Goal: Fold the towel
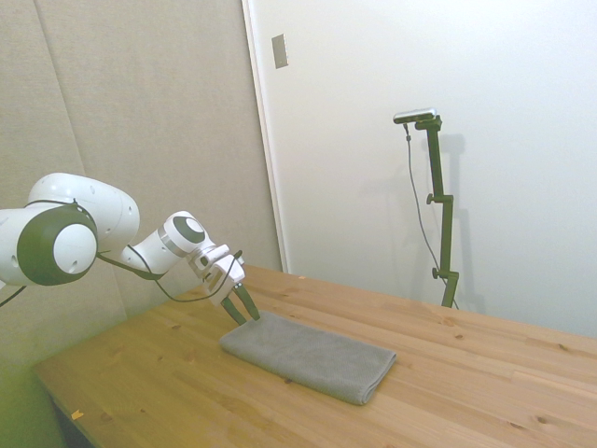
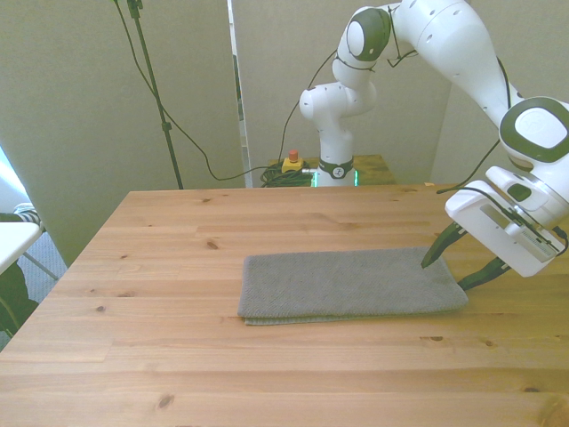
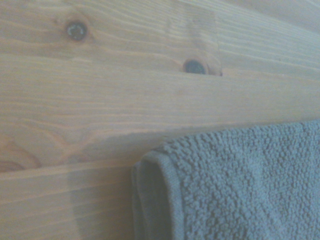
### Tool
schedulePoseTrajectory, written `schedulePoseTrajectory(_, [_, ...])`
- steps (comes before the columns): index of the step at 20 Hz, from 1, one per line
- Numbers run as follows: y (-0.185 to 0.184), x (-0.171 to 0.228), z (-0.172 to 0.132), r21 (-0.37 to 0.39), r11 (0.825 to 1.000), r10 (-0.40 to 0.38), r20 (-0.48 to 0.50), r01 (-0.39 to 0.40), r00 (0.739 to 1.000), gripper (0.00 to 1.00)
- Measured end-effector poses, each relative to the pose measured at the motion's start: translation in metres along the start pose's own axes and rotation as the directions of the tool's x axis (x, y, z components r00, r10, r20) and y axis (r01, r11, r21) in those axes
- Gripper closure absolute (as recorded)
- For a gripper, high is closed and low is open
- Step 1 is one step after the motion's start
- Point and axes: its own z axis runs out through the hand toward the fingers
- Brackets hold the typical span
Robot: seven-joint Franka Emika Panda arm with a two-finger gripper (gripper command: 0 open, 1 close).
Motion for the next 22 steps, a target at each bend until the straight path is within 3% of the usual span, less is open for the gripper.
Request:
schedulePoseTrajectory(14, [0.009, 0.024, 0.024, -0.04, 0.999, 0.002, 0.017, -0.001, 1.0, 0.0])
schedulePoseTrajectory(15, [0.01, 0.026, 0.026, -0.043, 0.999, 0.002, 0.018, -0.002, 1.0, 1.0])
schedulePoseTrajectory(22, [0.015, 0.029, 0.028, -0.022, 1.0, 0.004, 0.026, -0.003, 1.0, 1.0])
